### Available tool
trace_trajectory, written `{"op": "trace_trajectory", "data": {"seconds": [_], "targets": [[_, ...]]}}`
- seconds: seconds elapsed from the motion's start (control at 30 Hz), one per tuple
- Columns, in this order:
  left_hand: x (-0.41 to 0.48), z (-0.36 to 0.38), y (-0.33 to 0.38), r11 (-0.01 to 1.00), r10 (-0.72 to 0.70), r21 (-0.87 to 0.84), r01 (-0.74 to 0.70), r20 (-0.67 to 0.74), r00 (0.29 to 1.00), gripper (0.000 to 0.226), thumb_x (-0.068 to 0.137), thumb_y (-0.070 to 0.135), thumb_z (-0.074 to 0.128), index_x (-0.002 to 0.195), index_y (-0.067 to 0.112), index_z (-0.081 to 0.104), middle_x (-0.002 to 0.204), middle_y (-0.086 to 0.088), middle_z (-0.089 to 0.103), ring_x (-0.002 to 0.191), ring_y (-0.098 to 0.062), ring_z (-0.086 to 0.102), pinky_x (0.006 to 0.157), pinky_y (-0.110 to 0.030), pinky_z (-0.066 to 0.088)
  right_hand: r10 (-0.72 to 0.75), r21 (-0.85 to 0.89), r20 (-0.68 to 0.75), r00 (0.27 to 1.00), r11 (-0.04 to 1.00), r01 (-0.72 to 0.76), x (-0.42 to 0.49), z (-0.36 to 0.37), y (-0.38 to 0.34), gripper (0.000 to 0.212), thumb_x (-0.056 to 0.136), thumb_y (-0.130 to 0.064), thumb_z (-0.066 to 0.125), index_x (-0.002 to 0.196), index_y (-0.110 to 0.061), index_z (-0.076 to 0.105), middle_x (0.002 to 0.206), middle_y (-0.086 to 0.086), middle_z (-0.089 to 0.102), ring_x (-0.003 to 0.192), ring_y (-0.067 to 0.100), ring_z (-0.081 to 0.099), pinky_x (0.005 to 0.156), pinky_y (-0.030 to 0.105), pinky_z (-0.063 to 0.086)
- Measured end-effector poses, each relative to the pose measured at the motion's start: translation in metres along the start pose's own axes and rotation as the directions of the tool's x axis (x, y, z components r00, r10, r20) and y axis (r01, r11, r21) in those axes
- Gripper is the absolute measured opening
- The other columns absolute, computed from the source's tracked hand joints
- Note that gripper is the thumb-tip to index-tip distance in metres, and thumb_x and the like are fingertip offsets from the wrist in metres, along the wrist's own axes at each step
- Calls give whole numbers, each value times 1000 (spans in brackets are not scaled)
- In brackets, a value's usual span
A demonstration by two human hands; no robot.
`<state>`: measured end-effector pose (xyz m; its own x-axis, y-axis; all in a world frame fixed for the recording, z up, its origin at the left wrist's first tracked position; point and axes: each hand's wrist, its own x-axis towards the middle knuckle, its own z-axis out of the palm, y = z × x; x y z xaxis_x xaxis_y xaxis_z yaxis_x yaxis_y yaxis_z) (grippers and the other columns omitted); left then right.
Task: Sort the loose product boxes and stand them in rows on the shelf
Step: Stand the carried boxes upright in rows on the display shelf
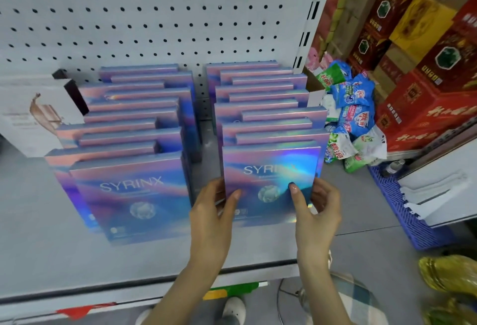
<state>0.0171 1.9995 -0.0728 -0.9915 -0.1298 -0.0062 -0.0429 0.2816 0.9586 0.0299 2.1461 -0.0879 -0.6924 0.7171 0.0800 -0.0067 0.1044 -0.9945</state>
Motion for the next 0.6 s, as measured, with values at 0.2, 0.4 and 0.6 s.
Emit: {"op": "trace_trajectory", "data": {"seconds": [0.2, 0.4, 0.6], "targets": [[-14, -12, 0, 995, -1, 102, -13, 132, 991, 35, 93, 26, 55, 121, 43, 46, 105, 16, 63, 91, 3, 61, 76, 3, 39, 83, -130, 12, 996, 988, -81, -16, -8, 8, 36, 81, -13, 75, 107, -26, 53, 108, 4, 59, 98, 20, 56, 91, 37, 48], [-39, -72, -6, 985, 42, 145, -89, 302, 952, 57, 87, 53, 42, 139, 30, 44, 131, 9, 56, 115, -6, 55, 99, -26, 45, -3, -269, -65, 998, 963, -14, -75, -7, -8, 44, 87, -16, 68, 128, -14, 51, 121, 0, 50, 109, 17, 49, 98, 35, 41], [-64, -204, -39, 986, 107, 101, -130, 207, 972, 31, 90, 50, 50, 119, 43, 54, 102, 20, 65, 91, 2, 62, 82, -18, 51, -29, -177, 120, 992, 983, 50, -180, 55, -27, 39, 89, -10, 66, 122, -22, 51, 111, -2, 60, 101, 18, 60, 79, 12, 47]]}}
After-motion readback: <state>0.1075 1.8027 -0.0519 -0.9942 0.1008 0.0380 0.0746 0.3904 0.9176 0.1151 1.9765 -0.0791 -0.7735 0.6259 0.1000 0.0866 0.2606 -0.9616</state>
